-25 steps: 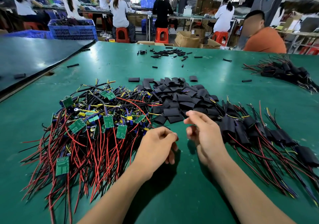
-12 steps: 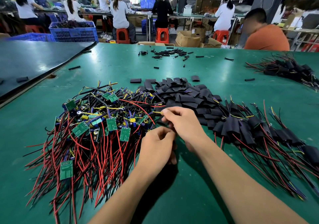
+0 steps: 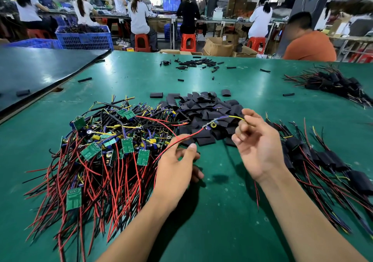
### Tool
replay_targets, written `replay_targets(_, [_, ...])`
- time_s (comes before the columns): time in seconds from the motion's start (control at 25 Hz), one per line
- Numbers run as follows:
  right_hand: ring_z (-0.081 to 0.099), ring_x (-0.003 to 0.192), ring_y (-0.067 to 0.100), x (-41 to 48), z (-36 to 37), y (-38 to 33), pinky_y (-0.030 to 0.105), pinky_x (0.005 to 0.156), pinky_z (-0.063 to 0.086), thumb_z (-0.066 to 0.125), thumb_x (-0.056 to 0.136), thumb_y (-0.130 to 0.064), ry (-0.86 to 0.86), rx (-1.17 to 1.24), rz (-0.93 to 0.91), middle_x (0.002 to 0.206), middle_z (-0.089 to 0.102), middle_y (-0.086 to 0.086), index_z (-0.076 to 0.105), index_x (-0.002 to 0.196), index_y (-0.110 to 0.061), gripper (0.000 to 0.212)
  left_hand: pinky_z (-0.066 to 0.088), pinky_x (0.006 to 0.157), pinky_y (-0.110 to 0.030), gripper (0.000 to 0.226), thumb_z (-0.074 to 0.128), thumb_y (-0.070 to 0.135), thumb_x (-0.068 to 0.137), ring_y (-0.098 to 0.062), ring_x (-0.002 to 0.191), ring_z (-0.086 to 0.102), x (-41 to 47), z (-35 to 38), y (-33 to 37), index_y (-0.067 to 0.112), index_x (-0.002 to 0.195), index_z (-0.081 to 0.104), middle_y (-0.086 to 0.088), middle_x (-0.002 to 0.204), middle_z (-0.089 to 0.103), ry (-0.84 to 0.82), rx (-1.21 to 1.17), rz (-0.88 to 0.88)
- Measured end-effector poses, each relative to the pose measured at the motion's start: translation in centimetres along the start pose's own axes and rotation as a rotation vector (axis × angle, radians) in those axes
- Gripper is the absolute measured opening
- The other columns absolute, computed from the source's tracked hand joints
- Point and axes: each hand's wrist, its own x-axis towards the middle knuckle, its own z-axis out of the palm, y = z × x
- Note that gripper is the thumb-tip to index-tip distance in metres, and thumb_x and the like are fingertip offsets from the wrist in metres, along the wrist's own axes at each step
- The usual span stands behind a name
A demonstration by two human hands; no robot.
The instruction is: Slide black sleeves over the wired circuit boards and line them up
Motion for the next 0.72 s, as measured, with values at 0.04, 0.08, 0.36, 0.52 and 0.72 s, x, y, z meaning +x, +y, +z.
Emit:
replay_targets(0.04, [0.036, 0.046, 0.012, -0.2, -0.4, -0.2, 0.023, 0.046, 0.035, 0.055, 0.085, -0.008, 0.003, 0.078, 0.053, 0.056, 0.047, -0.003, 0.062, 0.093, -0.014, 0.013, 0.046, 0.043, -0.027, 0.015, 0.055, 0.023, 0.101, -0.024, 0.046, 0.061, 0.0, -0.1, 0.1, 0.028, 0.114, 0.058, -0.011, 0.088, 0.069, 0.016, -0.017, 0.030])
replay_targets(0.08, [0.035, 0.044, 0.011, -0.4, -0.6, -0.3, 0.022, 0.044, 0.035, 0.055, 0.081, -0.009, 0.007, 0.137, 0.111, 0.053, 0.043, -0.004, 0.062, 0.092, -0.014, 0.014, 0.046, 0.043, -0.027, 0.013, 0.054, 0.025, 0.101, -0.025, 0.047, 0.061, -0.1, -0.1, 0.2, 0.028, 0.113, 0.058, -0.010, 0.084, 0.069, 0.023, -0.041, 0.050])
replay_targets(0.36, [0.028, 0.039, 0.010, -0.7, -0.7, 0.5, 0.021, 0.040, 0.028, 0.044, 0.094, -0.006, 0.078, -0.118, 0.186, 0.047, 0.033, -0.005, 0.057, 0.091, -0.011, 0.015, 0.054, 0.052, -0.027, 0.049, 0.069, 0.053, 0.084, -0.028, 0.061, 0.070, -0.9, 0.3, 1.1, 0.006, 0.097, 0.066, -0.015, 0.084, 0.074, -0.341, -0.174, -0.183])
replay_targets(0.52, [0.038, 0.041, 0.012, -1.4, 0.2, 1.5, 0.020, 0.042, 0.035, 0.060, 0.094, -0.007, -0.045, -0.448, 0.090, 0.049, 0.047, 0.000, 0.066, 0.085, -0.014, 0.013, 0.053, 0.056, -0.023, 0.031, 0.079, 0.029, 0.080, -0.021, 0.062, 0.069, -1.6, 1.2, 0.7, 0.006, 0.097, 0.066, -0.006, 0.076, 0.072, -0.407, -0.088, -0.150])
replay_targets(0.72, [0.047, 0.049, 0.013, -1.9, 0.3, 1.2, 0.020, 0.049, 0.041, 0.072, 0.088, -0.035, -0.228, -0.457, 0.102, 0.061, 0.058, 0.002, 0.073, 0.083, -0.022, 0.014, 0.044, 0.046, -0.022, 0.013, 0.069, 0.016, 0.089, -0.018, 0.045, 0.057, -1.2, 0.4, 0.9, 0.003, 0.086, 0.069, -0.005, 0.057, 0.059, -0.337, -0.061, -0.078])
